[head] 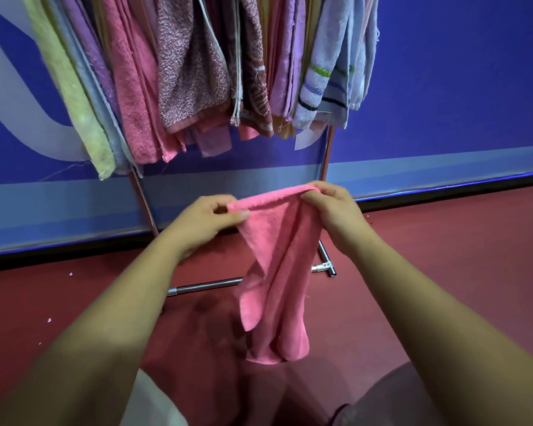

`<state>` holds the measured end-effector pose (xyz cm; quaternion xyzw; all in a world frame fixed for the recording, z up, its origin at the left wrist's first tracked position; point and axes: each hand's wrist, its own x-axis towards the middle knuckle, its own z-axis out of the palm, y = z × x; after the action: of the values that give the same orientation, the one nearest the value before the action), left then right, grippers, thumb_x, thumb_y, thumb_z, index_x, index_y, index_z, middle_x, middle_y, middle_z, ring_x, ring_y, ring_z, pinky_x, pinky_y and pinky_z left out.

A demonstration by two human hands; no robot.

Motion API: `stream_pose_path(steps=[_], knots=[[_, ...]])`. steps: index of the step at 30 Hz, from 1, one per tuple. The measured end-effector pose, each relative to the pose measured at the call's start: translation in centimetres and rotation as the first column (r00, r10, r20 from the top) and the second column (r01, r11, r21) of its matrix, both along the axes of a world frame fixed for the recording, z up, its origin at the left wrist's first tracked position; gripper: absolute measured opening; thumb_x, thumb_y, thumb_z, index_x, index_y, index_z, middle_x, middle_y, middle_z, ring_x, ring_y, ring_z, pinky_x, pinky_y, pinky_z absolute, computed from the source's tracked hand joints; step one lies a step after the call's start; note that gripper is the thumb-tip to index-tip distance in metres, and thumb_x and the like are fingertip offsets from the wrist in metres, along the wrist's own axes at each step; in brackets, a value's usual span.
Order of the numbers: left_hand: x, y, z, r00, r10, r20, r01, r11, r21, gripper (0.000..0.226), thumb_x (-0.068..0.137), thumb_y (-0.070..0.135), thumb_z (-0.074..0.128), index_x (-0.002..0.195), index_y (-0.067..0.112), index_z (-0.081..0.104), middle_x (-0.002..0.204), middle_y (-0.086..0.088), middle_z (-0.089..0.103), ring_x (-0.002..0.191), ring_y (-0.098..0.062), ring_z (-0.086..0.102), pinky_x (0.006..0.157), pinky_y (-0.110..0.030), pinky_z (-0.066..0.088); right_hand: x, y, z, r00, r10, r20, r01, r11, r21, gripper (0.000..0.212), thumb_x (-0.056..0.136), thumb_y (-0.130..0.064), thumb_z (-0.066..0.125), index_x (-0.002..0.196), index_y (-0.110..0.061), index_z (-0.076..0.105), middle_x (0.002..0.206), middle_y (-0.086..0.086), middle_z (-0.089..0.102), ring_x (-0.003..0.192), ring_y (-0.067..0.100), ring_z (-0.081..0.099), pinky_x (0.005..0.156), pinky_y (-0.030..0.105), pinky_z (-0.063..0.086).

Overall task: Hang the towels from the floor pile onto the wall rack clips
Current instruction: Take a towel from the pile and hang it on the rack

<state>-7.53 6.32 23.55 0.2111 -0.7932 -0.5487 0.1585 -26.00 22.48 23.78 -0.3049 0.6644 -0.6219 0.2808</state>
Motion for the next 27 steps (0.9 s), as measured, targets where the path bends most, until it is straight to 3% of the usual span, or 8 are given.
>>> stream_pose_path(steps=[2, 4, 7, 10, 14, 17, 22, 27], knots=[[-0.3, 0.6, 0.2, 0.975, 0.101, -0.199, -0.034, 0.949, 0.314, 0.009, 0.085, 0.020, 0.070, 0.090, 0.013, 0.069, 0.083, 0.002, 0.067, 0.077, -0.010, 0.059, 0.080, -0.032, 0.048, -0.1, 0.3, -0.3, 0.990, 0.001, -0.139, 0.017, 0.991, 0.134, 0.018, 0.085, -0.014, 0.065, 0.069, -0.006, 0.065, 0.062, 0.002, 0.051, 0.060, 0.013, 0.044, 0.057, 0.028, 0.033], [-1.0, 1.2, 0.3, 0.958, 0.133, -0.253, -0.023, 0.919, 0.393, 0.012, 0.088, 0.018, 0.063, 0.097, 0.014, 0.070, 0.088, 0.001, 0.072, 0.078, -0.010, 0.063, 0.078, -0.027, 0.053, 0.5, 0.3, -0.7, 0.985, 0.075, -0.154, -0.044, 0.980, 0.195, 0.024, 0.082, -0.009, 0.067, 0.060, -0.014, 0.060, 0.058, 0.002, 0.049, 0.059, 0.014, 0.043, 0.057, 0.030, 0.031], [-1.6, 2.1, 0.2, 0.971, 0.099, -0.218, -0.039, 0.964, 0.263, 0.007, 0.090, 0.016, 0.067, 0.095, 0.017, 0.072, 0.091, -0.004, 0.074, 0.081, -0.015, 0.063, 0.082, -0.032, 0.050, 1.5, -0.1, -0.9, 0.957, 0.287, 0.035, -0.289, 0.952, 0.101, 0.007, 0.075, -0.013, 0.072, 0.076, -0.014, 0.065, 0.070, 0.004, 0.058, 0.069, 0.016, 0.051, 0.065, 0.030, 0.038], [-1.6, 2.3, -0.2, 0.991, 0.056, -0.122, -0.038, 0.989, 0.142, 0.019, 0.081, 0.035, 0.075, 0.090, 0.027, 0.060, 0.088, -0.017, 0.074, 0.073, -0.022, 0.061, 0.073, -0.039, 0.045, 2.4, -0.4, -0.8, 0.889, 0.444, 0.110, -0.453, 0.889, 0.071, 0.026, 0.085, -0.021, 0.076, 0.104, -0.005, 0.067, 0.086, 0.010, 0.065, 0.082, 0.021, 0.059, 0.077, 0.032, 0.044], [-1.7, 2.0, -0.6, 0.997, 0.002, -0.075, 0.005, 0.995, 0.096, 0.024, 0.079, 0.043, 0.069, 0.088, 0.026, 0.054, 0.083, -0.011, 0.073, 0.072, -0.020, 0.057, 0.071, -0.038, 0.042, 3.0, -0.5, -0.6, 0.957, 0.286, -0.042, -0.285, 0.958, 0.026, 0.010, 0.095, -0.013, 0.067, 0.089, -0.005, 0.068, 0.073, 0.004, 0.065, 0.069, 0.014, 0.056, 0.064, 0.025, 0.045], [-1.4, 1.5, -1.0, 0.998, -0.060, 0.015, 0.060, 0.998, -0.007, 0.030, 0.074, 0.047, 0.072, 0.091, 0.026, 0.058, 0.091, -0.007, 0.075, 0.078, -0.019, 0.061, 0.079, -0.046, 0.049, 2.2, -0.6, -0.5, 0.988, 0.141, -0.059, -0.143, 0.989, -0.023, 0.016, 0.096, -0.009, 0.064, 0.080, -0.012, 0.065, 0.064, -0.004, 0.059, 0.059, 0.007, 0.049, 0.057, 0.020, 0.040], [-1.4, 1.6, -1.1, 0.999, -0.013, 0.039, 0.022, 0.972, -0.236, 0.029, 0.079, 0.045, 0.068, 0.084, 0.017, 0.068, 0.070, 0.006, 0.060, 0.065, -0.006, 0.049, 0.066, -0.030, 0.041, 2.1, -0.1, -0.3, 0.949, 0.246, -0.198, -0.229, 0.968, 0.107, 0.017, 0.094, -0.021, 0.068, 0.089, -0.005, 0.068, 0.075, 0.007, 0.068, 0.069, 0.006, 0.057, 0.065, 0.021, 0.047], [-1.0, 1.3, -1.3, 0.989, -0.075, 0.125, 0.098, 0.977, -0.188, 0.019, 0.082, 0.036, 0.077, 0.087, 0.019, 0.070, 0.075, 0.004, 0.069, 0.067, -0.006, 0.056, 0.067, -0.031, 0.045, 1.4, -0.7, -0.4, 0.955, 0.044, -0.293, -0.023, 0.997, 0.073, 0.014, 0.091, -0.023, 0.071, 0.078, -0.020, 0.069, 0.060, -0.016, 0.062, 0.060, 0.000, 0.053, 0.062, 0.028, 0.049]])
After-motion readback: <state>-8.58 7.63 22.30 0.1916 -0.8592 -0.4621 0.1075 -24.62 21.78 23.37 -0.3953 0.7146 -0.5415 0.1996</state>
